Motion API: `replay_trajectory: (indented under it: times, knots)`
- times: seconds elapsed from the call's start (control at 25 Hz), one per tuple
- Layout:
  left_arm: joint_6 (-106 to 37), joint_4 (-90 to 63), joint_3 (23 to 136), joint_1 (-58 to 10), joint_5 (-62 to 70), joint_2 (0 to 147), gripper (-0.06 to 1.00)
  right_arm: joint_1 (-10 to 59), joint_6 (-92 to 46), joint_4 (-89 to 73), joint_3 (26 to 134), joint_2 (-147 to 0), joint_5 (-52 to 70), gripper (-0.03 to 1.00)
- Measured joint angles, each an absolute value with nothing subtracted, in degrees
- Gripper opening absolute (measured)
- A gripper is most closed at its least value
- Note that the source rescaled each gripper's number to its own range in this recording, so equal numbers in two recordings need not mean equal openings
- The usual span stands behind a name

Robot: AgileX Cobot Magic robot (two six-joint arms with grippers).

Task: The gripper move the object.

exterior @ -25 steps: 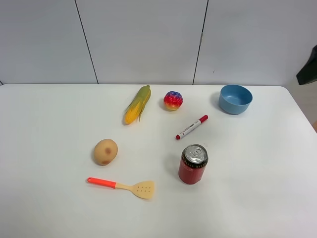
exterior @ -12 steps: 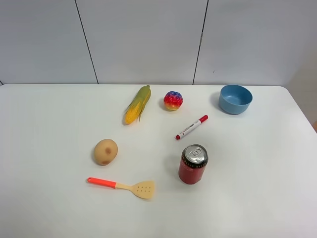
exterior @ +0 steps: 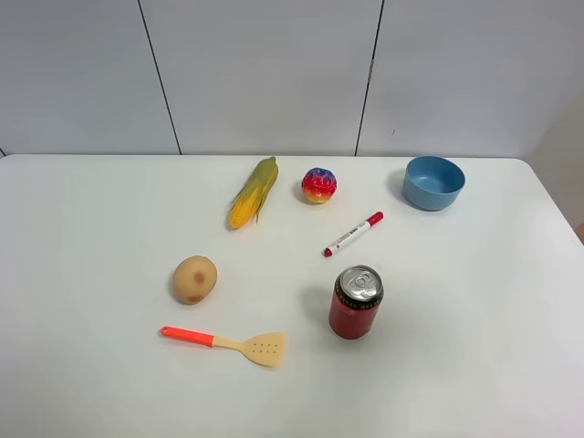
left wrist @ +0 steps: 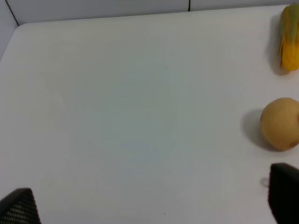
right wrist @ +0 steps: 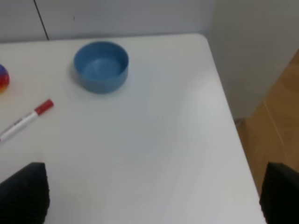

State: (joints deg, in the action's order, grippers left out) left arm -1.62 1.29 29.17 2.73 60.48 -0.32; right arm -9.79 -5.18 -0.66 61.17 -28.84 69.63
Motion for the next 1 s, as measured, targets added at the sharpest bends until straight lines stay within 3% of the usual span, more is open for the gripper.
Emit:
replay_trajectory:
  times: [0.48,0.8,1.0]
  knots:
    - [-1.6,1.3,29.2,2.7,60.5,-0.3,1.00,-9.8,-3.7,-1.0,34.6,-5.7,61.3,0.78]
    - [-1.6,1.3,29.2,2.7,60.5,-0.3,1.00,-9.7,-3.7,-1.1,29.7,0.1,60.9,0.78]
    - [-1.6,1.3,29.2,2.7,60.5,-0.3,1.00,-5.7,-3.7,-1.2,29.1,0.1,61.0,0.78]
